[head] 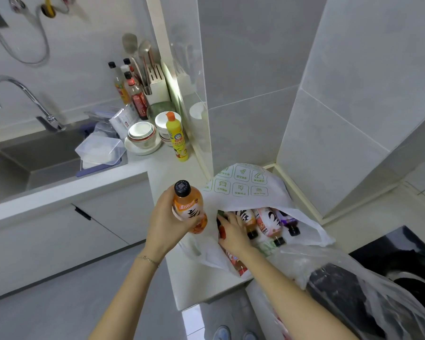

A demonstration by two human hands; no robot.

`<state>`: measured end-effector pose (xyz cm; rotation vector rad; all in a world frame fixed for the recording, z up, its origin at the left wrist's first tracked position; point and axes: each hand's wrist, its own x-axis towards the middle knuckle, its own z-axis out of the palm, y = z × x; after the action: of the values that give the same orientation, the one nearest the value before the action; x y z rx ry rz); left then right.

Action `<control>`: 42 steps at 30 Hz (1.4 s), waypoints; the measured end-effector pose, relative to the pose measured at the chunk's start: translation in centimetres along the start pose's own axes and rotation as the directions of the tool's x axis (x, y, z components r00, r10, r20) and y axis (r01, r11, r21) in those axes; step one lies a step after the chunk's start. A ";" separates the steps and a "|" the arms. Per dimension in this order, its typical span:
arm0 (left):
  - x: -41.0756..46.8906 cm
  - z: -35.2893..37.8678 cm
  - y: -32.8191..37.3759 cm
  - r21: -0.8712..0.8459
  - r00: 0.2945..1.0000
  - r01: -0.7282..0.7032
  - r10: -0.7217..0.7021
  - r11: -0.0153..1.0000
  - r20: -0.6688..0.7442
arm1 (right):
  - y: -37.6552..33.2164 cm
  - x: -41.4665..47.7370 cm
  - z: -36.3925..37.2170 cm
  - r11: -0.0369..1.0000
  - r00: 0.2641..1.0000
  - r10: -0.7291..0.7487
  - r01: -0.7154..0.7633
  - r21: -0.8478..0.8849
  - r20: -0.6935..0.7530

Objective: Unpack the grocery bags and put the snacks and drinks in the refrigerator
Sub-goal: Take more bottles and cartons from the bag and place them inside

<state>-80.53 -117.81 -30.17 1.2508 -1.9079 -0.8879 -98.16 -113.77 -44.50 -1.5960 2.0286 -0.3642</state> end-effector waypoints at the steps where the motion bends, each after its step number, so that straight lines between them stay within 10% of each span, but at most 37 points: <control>1: 0.0 -0.1 0.0 -0.002 1.000 0.006 -0.006 1.000 -0.008 | 0.0 0.1 0.2 1.000 1.000 0.009 -0.009 -0.009 0.014; 19: -0.1 -0.1 -1.4 0.037 0.999 0.036 -0.037 0.999 0.006 | -1.7 1.0 2.1 0.995 0.998 0.058 -0.055 -0.086 0.027; 35: -0.2 -0.2 -2.1 0.005 1.000 0.011 -0.011 1.000 0.016 | -3.1 -2.0 5.4 1.000 0.921 0.031 -0.027 0.015 -0.389; 42: -0.8 0.0 -2.3 -0.099 0.996 0.065 -0.058 0.993 0.072 | -3.3 -2.7 5.8 0.997 0.963 0.051 -0.035 0.064 -0.263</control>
<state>-79.22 -117.73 -32.20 1.2386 -1.8618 -1.0593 -91.81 -111.40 -46.92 -1.5324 2.2232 -0.6446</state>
